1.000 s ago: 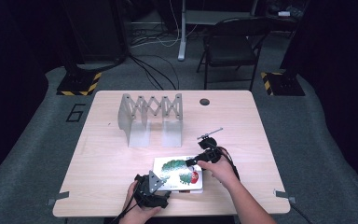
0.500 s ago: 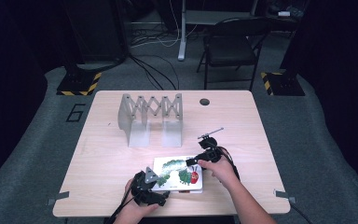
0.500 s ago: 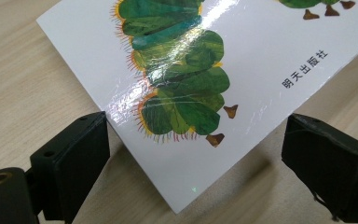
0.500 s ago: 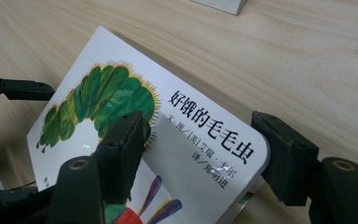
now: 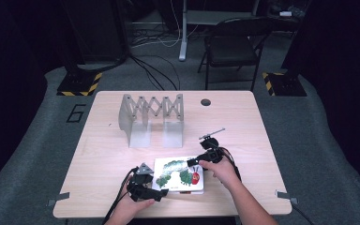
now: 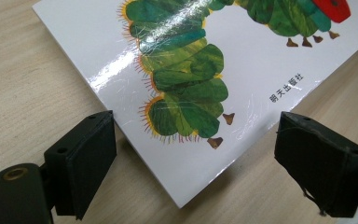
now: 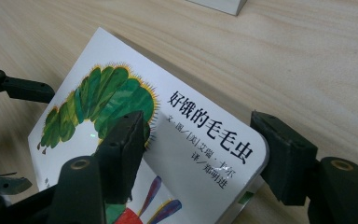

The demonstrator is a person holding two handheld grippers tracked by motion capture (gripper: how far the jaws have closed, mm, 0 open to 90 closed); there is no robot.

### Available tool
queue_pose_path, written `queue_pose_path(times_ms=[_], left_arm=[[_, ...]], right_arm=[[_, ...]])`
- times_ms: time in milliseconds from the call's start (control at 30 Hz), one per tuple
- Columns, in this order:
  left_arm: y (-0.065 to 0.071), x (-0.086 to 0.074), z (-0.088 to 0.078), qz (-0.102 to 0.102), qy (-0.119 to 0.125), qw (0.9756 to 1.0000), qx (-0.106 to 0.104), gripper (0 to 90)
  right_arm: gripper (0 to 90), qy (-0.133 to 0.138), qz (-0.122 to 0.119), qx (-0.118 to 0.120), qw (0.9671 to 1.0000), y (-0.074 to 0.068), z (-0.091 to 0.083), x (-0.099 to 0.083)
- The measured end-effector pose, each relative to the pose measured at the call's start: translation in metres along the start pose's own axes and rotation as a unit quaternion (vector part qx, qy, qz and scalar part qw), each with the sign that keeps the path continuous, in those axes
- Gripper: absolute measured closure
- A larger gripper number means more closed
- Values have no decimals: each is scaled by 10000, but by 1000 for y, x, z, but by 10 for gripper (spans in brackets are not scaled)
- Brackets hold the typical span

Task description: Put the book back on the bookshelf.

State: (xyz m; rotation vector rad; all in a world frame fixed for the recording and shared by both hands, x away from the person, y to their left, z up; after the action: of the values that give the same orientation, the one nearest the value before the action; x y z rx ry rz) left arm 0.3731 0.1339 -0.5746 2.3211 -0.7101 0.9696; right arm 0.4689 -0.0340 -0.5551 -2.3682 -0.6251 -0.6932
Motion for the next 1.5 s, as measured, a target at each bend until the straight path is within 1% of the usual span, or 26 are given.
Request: queue_pose_path(times_ms=[67,200,233,300,333,367,433,467,500,633,667,700,833,867,900,933,1000,1033,1067,1100,1167,1200,1233,1300,1333,1500], left_arm=[[0,1,0,-39,28,10000,-30,140],[-4,3,2,-138,60,9999,25,150],[-5,3,3,-92,35,9999,25,149],[-5,3,3,-108,34,9999,13,147],[-4,4,3,-185,78,9998,4,145],[-5,3,3,-130,52,9999,-13,144],[-6,3,3,-127,67,9999,-26,142],[-7,3,3,-143,72,9999,-31,141],[-6,3,4,-216,70,9997,-24,140],[-7,3,3,-212,42,9997,-100,136],[-7,4,4,-256,81,9996,-89,139],[-8,4,3,-204,52,9997,-125,142],[-10,4,4,-239,61,9996,-126,162],[-10,4,5,-314,77,9994,-131,160],[-10,4,5,-314,77,9994,-131,157],[-11,3,5,-240,64,9996,-93,155],[-10,4,6,-256,110,9996,-80,150],[-10,4,6,-230,107,9996,-81,148],[-11,3,6,-112,80,9999,-47,146],[-11,3,7,-124,121,9998,-16,143],[-11,3,7,-91,96,9999,-14,138],[-9,3,8,-103,135,9999,22,135],[-10,2,7,-11,108,9999,52,133],[-9,2,8,23,108,9999,72,130],[-9,1,8,125,79,9999,65,125],[-9,1,8,116,86,9999,66,124]], right_arm=[[363,1,-1,0,10000,0,0,0],[363,8,-15,-4,10000,0,0,0],[364,10,5,-10,10000,0,0,0],[363,1,5,-24,10000,0,0,0],[363,-7,-5,-18,10000,0,0,0],[363,-14,-10,-13,10000,0,0,0],[363,4,19,-27,10000,0,0,0],[364,4,7,-22,10000,0,0,0],[364,3,13,-29,10000,-1,0,0],[364,12,13,-32,10000,-1,0,0],[364,13,17,-28,10000,0,0,0],[364,16,19,-27,10000,-1,0,0],[364,-3,1,-21,10000,0,0,0],[364,-11,-9,-13,10000,0,0,0],[364,-11,-9,-13,10000,0,0,0],[363,-17,-4,-25,10000,0,1,-1],[364,-22,33,-37,10000,0,1,-1],[364,-18,42,-42,10000,0,1,-1],[365,-26,27,-39,10000,0,1,-1],[365,-29,33,-42,10000,0,1,-1],[366,-31,43,-50,10000,0,1,-1],[367,-35,47,-49,10000,0,1,-1],[371,-32,50,-43,10000,0,1,-1],[374,-31,59,-43,10000,0,0,-1],[380,-16,69,-31,10000,-1,-1,-1],[382,19,-32,-67,10000,-2,-3,0]])
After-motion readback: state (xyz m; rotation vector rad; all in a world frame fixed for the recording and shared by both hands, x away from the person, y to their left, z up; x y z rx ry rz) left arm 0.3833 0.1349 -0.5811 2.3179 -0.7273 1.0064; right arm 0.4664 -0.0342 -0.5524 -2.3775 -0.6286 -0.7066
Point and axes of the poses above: each handheld gripper's, and its own axes: z roughly forward along the jaws, x roughly out of its top, y roughly to its right, the point moved 9 cm from there along z, roughly forward along the jaws, and after that the axes turned 9 degrees about y, right-handed, at the moved point
